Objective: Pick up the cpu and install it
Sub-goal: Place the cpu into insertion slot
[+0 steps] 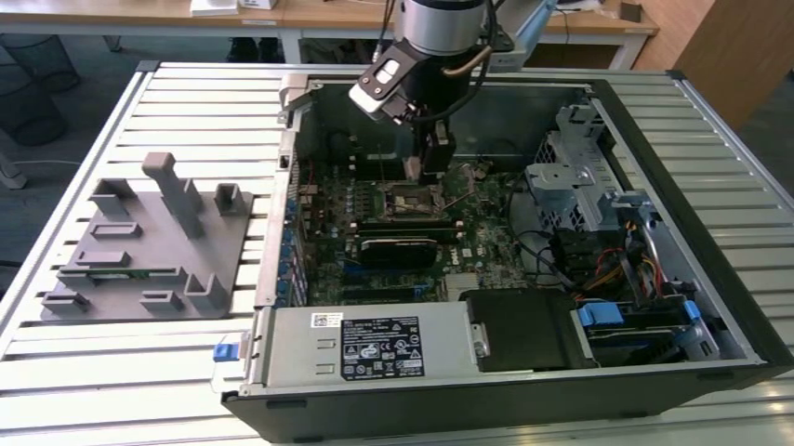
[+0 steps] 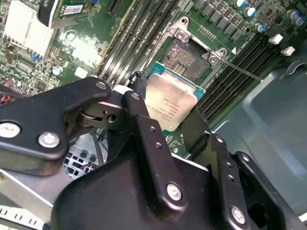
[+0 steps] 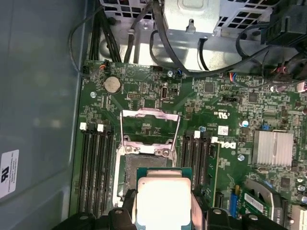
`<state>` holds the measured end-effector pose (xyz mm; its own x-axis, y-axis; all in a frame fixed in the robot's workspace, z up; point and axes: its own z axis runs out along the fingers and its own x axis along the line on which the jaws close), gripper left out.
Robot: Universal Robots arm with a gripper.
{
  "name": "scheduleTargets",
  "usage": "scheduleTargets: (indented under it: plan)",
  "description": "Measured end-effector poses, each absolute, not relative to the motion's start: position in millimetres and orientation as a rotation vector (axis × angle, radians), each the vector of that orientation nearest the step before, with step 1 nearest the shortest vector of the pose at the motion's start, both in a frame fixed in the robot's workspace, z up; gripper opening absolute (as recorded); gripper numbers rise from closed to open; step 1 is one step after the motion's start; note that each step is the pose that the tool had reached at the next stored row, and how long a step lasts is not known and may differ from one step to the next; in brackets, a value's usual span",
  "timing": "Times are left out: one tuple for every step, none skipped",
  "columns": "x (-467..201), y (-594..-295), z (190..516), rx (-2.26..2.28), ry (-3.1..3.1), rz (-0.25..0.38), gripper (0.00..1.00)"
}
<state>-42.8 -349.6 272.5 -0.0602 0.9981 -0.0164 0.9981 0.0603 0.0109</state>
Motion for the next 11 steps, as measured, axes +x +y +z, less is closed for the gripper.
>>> scheduleTargets:
  plan:
    - [-43,-349,271,2.148,2.266,-0.005,0.54]
    - [-43,-349,271,2.157,2.258,-0.005,0.54]
    - [-43,-348,270,2.162,2.252,-0.005,0.54]
    - [-43,-347,269,2.167,2.247,-0.005,0.54]
    - [-43,-346,268,2.171,2.244,-0.005,0.54]
    - [-43,-345,267,2.171,2.243,-0.005,0.54]
    - [-44,-344,265,2.171,2.243,-0.004,0.54]
    - [-44,-343,263,2.171,2.243,-0.003,0.54]
    - [-45,-342,262,2.171,2.242,-0.003,0.54]
    - [-45,-342,260,2.171,2.242,-0.003,0.54]
    - [-45,-341,258,2.171,2.242,-0.003,0.54]
